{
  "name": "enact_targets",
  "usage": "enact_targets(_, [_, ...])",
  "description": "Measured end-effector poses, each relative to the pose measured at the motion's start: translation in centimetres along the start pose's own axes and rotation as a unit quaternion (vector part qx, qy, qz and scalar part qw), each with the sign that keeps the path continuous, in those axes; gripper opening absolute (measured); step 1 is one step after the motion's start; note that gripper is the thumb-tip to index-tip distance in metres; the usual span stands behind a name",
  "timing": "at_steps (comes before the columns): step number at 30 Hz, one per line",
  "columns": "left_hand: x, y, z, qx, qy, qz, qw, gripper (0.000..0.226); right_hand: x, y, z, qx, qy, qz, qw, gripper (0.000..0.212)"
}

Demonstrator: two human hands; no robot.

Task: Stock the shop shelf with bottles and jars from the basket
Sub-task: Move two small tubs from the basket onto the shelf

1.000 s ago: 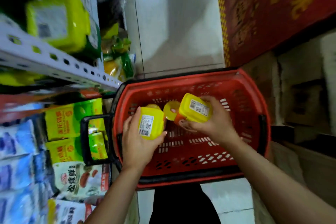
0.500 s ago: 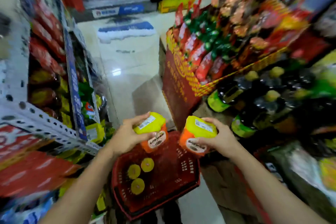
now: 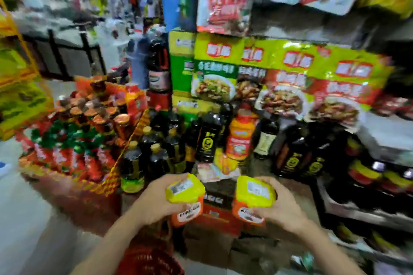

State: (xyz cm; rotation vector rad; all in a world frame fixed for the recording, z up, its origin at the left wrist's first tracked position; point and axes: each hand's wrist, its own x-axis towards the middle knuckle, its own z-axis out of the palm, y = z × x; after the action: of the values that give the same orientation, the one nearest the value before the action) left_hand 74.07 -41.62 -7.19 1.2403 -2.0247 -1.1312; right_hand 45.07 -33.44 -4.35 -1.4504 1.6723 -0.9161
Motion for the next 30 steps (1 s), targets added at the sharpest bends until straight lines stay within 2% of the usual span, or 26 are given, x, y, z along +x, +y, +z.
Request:
enact_targets(2, [2.5,2.5,3.4,0.000,-0.038,0.029,0.999,0.071,-2.3,1.7,-3.6,0.021,0.046,0.028,0.998,0.091])
enact_targets(4, [5.0,5.8,7.6,0.003,-0.087,0.069,0.994,0.061,-5.2,3.7,-7.6,0.027,0.104,0.054,0.993,0.085])
enact_targets(8, [8.9,13.4,15.9,0.015,-0.181,0.141,0.973,0.075,-10.7,8.6,-15.7,0.010,0.216,0.091,0.972,0.072])
enact_targets(13, [11.7,22.6,26.3,-0.009,-0.244,0.196,0.950,0.085,-16.9,13.6,-25.4,0.025,0.279,0.104,0.954,0.067])
enact_targets(17, [13.3,29.3,34.0,-0.029,-0.253,0.227,0.940,0.106,-20.0,16.9,-32.5,0.016,0.332,0.099,0.938,0.068])
enact_targets(18, [13.6,30.8,35.5,-0.032,-0.251,0.230,0.940,0.104,-20.5,17.6,-34.0,0.017,0.343,0.100,0.934,0.069])
enact_targets(22, [15.3,36.2,41.0,-0.062,-0.233,0.236,0.941,0.073,-21.8,19.1,-39.9,0.014,0.372,0.074,0.925,0.067])
enact_targets(30, [22.6,43.1,46.5,-0.049,-0.178,0.267,0.946,0.068,-18.0,21.8,-50.5,0.018,0.395,0.040,0.918,0.078])
